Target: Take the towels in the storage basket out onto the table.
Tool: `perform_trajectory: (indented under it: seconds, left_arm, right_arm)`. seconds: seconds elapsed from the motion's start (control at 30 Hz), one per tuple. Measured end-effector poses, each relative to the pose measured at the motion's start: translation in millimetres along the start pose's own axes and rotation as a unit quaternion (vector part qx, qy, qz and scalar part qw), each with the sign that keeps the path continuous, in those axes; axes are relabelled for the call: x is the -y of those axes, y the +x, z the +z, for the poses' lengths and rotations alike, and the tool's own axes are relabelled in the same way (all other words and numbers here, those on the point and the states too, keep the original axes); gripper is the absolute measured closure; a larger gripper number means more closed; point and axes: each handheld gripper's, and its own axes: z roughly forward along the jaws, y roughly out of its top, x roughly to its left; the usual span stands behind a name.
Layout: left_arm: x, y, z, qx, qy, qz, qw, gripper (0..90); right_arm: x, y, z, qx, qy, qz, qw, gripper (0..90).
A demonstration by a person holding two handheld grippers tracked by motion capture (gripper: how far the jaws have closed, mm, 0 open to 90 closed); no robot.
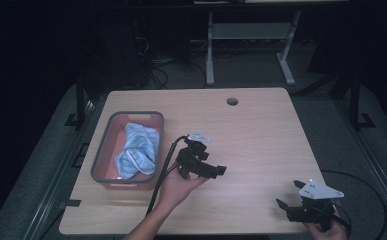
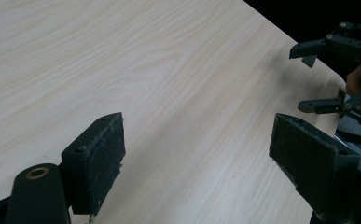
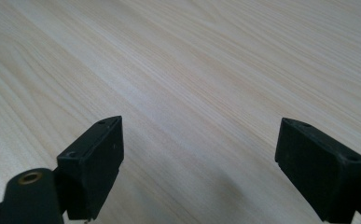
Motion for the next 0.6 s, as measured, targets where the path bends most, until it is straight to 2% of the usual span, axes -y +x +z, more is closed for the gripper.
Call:
perform_trajectory:
  seconds: [0.27, 0.33, 0.6]
  left_arm:
    - [-10.2, 14.6, -16.0, -0.007, 0.005, -0.005, 0.9999, 17.8]
    - [-12.1, 19.0, -21.4, -0.014, 0.008, -0.001, 0.9999, 19.8]
    - [-15.1, 34.2, -40.5, -0.031, 0.007, -0.016, 0.9994, 19.0]
  right_arm:
    - [-0.6, 0.9, 0.8, -0.002, 0.001, -0.002, 1.0, 14.8]
    - [-0.7, 1.0, 1.0, -0.002, 0.002, -0.001, 1.0, 14.8]
    - [-0.7, 0.9, 1.1, -0.002, 0.002, -0.001, 1.0, 14.8]
